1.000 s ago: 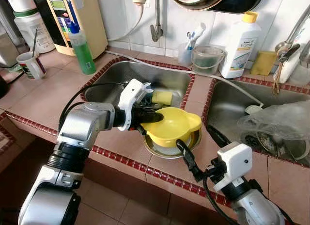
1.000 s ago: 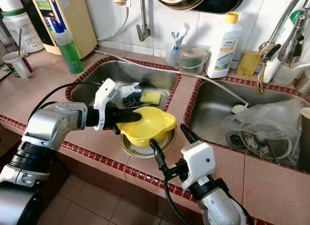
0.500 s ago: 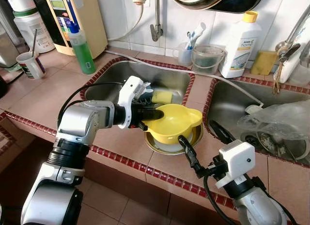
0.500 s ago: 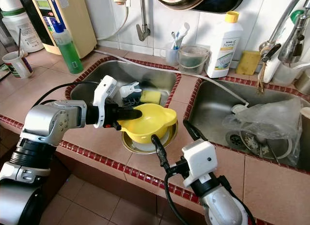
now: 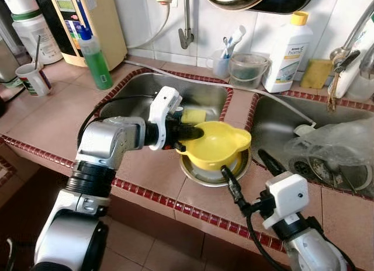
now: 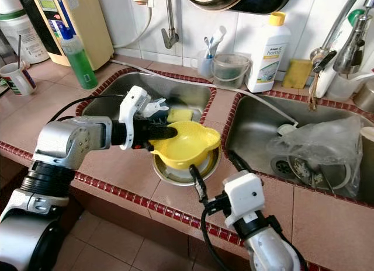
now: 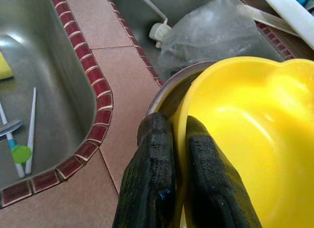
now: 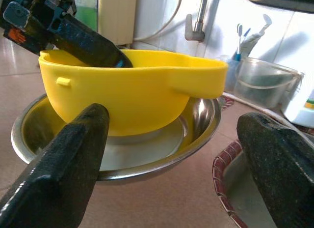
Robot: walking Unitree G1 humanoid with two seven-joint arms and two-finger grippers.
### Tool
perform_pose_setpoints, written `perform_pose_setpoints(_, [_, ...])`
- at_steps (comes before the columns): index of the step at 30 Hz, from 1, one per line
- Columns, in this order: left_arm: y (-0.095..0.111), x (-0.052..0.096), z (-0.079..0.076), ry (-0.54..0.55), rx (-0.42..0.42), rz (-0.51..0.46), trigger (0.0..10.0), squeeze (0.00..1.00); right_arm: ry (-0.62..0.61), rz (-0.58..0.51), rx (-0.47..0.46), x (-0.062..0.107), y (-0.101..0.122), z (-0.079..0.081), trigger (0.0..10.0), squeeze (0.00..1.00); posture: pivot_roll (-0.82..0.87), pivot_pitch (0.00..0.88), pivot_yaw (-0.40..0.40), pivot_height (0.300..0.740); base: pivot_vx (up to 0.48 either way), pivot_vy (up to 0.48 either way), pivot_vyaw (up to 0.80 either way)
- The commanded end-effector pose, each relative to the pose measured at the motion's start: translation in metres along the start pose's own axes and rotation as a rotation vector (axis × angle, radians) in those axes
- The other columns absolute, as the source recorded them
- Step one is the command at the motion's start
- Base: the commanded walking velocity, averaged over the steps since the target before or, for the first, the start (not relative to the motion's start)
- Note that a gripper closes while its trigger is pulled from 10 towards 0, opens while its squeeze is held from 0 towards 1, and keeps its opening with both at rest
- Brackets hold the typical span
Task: Kitchen organization
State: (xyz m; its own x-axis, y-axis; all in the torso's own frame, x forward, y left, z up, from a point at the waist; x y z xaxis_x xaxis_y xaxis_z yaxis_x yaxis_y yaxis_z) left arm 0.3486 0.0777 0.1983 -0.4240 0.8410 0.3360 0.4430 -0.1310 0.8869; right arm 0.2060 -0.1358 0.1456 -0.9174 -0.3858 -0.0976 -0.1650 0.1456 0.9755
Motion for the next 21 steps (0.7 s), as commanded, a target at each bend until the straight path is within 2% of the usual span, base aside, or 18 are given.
perform_pose_setpoints(1, [0.027,0.006,-0.012,-0.085,-0.014,-0.106,10.0,0.0,0.002,0.129,0.0,0.005,-0.023,0.001,10.0,0.0,-0.08,0.069,0.084,0.74,0.0,0.0,0.0])
perform_pose_setpoints(10, [0.036,0.012,-0.018,-0.116,0.043,-0.128,10.0,0.0,0.006,0.151,0.005,0.007,-0.029,0.002,10.0,0.0,-0.07,0.072,0.081,0.74,0.0,0.0,0.0])
perform_pose_setpoints(21, [0.038,0.015,-0.022,-0.131,0.042,-0.126,10.0,0.0,0.01,0.153,-0.001,0.008,-0.029,0.004,10.0,0.0,-0.07,0.077,0.081,0.74,0.0,0.0,0.0])
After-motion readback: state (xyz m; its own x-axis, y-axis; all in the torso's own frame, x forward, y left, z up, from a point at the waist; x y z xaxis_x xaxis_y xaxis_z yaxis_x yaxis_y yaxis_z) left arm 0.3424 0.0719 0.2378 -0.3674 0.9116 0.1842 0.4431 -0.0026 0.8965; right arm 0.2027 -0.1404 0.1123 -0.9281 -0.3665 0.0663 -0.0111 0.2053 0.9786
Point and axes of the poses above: a point about 5 cm out from each wrist's last joint towards the gripper, its own x axis pointing back from the gripper into the wrist, its own y axis along the axis of the wrist's last joint, z = x × y, the point moved 1 cm from there along -x, pointing out of the wrist towards the gripper, and after that the axes turned 1 degree about -x, right-handed, at the moved point
